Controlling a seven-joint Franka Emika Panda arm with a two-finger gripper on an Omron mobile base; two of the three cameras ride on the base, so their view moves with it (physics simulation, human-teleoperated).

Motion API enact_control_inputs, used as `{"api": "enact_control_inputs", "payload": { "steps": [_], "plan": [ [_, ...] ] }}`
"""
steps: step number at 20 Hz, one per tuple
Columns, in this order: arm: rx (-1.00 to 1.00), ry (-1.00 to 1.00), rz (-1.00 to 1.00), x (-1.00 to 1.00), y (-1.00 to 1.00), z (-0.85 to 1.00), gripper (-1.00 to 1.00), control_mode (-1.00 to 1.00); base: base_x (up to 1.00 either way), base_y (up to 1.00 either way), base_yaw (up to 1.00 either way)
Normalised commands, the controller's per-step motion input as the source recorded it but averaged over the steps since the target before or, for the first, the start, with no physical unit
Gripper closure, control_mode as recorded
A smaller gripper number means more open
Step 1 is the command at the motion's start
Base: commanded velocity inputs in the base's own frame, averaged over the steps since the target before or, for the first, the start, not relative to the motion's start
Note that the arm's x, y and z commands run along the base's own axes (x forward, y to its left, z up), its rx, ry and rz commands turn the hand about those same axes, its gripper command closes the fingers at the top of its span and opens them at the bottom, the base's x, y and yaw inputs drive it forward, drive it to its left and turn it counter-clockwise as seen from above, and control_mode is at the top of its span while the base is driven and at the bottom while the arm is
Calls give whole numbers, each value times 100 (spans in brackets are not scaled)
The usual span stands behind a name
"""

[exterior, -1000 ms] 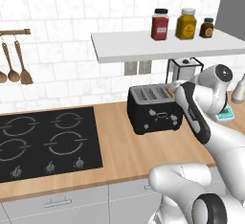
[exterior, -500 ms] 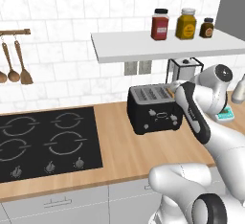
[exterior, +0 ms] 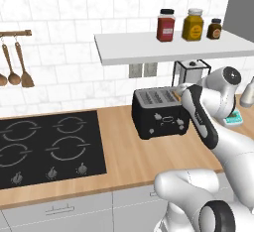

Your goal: Start the toaster. Once the lever pops up, take the bread to the plate on the dining counter.

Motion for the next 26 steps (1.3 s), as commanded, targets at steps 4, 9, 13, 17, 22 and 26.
{"api": "enact_control_inputs", "payload": {
  "steps": [4, 9, 13, 17, 22, 26],
  "plan": [
    [0, 0, 0, 0, 0, 0, -100, -100, 0, 0, 0],
    [0, 0, 0, 0, 0, 0, -100, -100, 0, 0, 0],
    [0, 0, 0, 0, 0, 0, -100, -100, 0, 0, 0],
    [0, 0, 0, 0, 0, 0, -100, -100, 0, 0, 0],
    [0, 0, 0, 0, 0, 0, -100, -100, 0, 0, 0],
    [0, 0, 0, 0, 0, 0, -100, -100, 0, 0, 0]
  ]
}}
